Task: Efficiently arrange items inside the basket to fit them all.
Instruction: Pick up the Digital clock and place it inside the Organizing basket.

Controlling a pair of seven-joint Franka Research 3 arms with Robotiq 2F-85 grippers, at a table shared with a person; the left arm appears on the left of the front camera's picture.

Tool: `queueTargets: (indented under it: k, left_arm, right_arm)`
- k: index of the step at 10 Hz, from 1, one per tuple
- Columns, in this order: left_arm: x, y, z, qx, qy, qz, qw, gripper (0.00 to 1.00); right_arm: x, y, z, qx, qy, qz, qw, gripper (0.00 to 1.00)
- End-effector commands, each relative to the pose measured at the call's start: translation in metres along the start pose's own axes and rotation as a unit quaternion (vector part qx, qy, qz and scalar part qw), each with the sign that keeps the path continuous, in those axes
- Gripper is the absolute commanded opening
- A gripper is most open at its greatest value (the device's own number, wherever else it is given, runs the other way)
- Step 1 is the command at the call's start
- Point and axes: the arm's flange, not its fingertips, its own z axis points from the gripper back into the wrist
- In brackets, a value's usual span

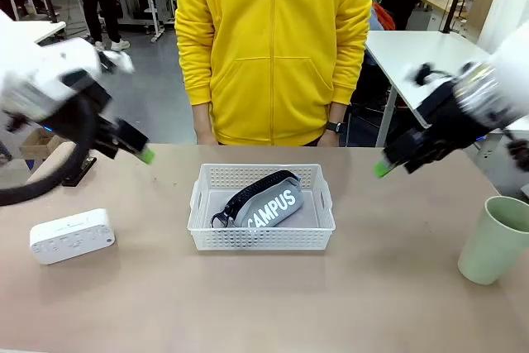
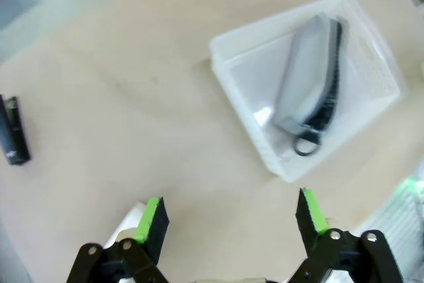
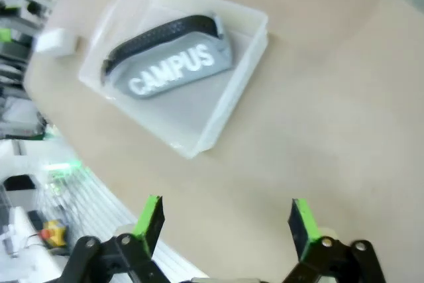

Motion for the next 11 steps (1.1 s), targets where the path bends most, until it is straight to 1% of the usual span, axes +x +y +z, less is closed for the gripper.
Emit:
queueTargets:
  k: [1,2,3,4,5,6,7,8,9,10,11]
  left_arm:
    - [-0.038,0.039,0.055,-0.161,-0.075,0.061,0.982,1.0]
    - [-0.055,0.064,0.079,-0.208,-0.121,0.09,0.966,1.0]
    - [-0.075,0.093,0.096,-0.237,-0.163,0.146,0.947,1.0]
    - [-0.098,0.126,0.109,-0.264,-0.194,0.188,0.926,1.0]
    - [-0.125,0.159,0.12,-0.282,-0.239,0.234,0.899,1.0]
    - [-0.144,0.175,0.121,-0.303,-0.269,0.262,0.876,1.0]
    - [-0.156,0.178,0.117,-0.315,-0.294,0.279,0.858,1.0]
    - [-0.162,0.179,0.114,-0.321,-0.306,0.288,0.849,1.0]
    - [-0.16,0.176,0.111,-0.321,-0.323,0.286,0.843,1.0]
    - [-0.152,0.172,0.107,-0.288,-0.312,0.298,0.855,1.0]
    - [-0.157,0.22,0.144,-0.316,-0.313,0.305,0.842,1.0]
  right_arm:
    - [-0.032,-0.04,0.073,0.118,-0.062,-0.072,0.989,1.0]
    - [-0.059,-0.062,0.105,0.175,-0.106,-0.078,0.976,1.0]
    - [-0.091,-0.096,0.133,0.221,-0.181,-0.089,0.954,1.0]
    - [-0.123,-0.136,0.15,0.268,-0.237,-0.144,0.923,1.0]
    - [-0.158,-0.17,0.156,0.299,-0.289,-0.177,0.892,1.0]
    - [-0.183,-0.192,0.152,0.318,-0.314,-0.204,0.871,1.0]
    - [-0.202,-0.207,0.145,0.328,-0.319,-0.224,0.861,1.0]
    - [-0.216,-0.216,0.138,0.329,-0.329,-0.241,0.852,1.0]
    - [-0.226,-0.219,0.133,0.316,-0.346,-0.24,0.85,1.0]
    - [-0.225,-0.217,0.132,0.265,-0.363,-0.249,0.858,1.0]
    - [-0.231,-0.246,0.165,0.32,-0.34,-0.258,0.846,1.0]
